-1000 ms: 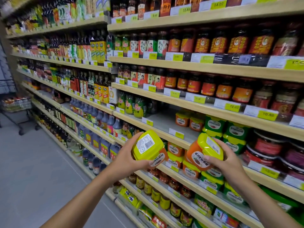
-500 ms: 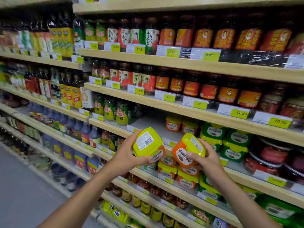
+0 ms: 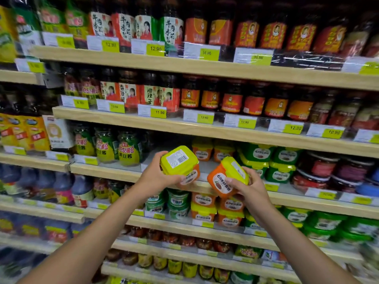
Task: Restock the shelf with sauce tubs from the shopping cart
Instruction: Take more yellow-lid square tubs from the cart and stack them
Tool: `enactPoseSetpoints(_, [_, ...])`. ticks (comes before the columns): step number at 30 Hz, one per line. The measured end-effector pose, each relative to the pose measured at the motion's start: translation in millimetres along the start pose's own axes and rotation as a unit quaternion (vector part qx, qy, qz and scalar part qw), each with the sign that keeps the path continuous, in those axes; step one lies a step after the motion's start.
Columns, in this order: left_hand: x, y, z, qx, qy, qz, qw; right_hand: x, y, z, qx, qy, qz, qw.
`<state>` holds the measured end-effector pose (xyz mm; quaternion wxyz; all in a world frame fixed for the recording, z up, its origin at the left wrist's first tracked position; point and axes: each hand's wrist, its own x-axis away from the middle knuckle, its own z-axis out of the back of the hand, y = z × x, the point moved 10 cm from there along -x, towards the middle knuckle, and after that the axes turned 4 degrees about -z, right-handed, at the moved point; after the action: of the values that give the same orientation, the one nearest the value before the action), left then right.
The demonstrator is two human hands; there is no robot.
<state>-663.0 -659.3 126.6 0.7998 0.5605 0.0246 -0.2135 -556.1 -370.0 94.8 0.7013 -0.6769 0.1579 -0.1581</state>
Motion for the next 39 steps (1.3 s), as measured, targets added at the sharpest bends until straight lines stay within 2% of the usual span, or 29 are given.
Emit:
enactPoseSetpoints(7, [-39.9,-2.7,-6.0,0.000,-0.007,-0.024,1.000,-10.7,-11.1,4.4,0.013,0.029,0.030,0.999])
enactPoseSetpoints(17, [-91.5,-17.9,-12.2,0.034,0.021,-0.005,0.999,-56.4,-28.0,4.1,0.065,0.059,0.061,0.994])
enactPoseSetpoints(23, [-118.2,-27.8,-16.6,0.063,0.016,-0.025,0.998,-86.6,-38.8,1.8,0.124,0.089,0.075,0.985])
enactPoseSetpoints(31, [-142.3,-33.9,-21.3,0.134,0.010,-0.051,0.990,-110.7,-44.2,-19.2,0.224,0.028,0.079,0.971])
enactPoseSetpoints(35, [-154.7,-32.6,-27.9,0.225,-0.028,-0.043,0.973,-120.2,-37.5,-27.9,0.244,0.025,0.079,0.966])
enactPoseSetpoints(39, [-168.2,-23.0,-35.5,0.253,-0.056,-0.037,0.965,-128.2,-23.4,-34.7,0.268,0.009,0.068,0.961])
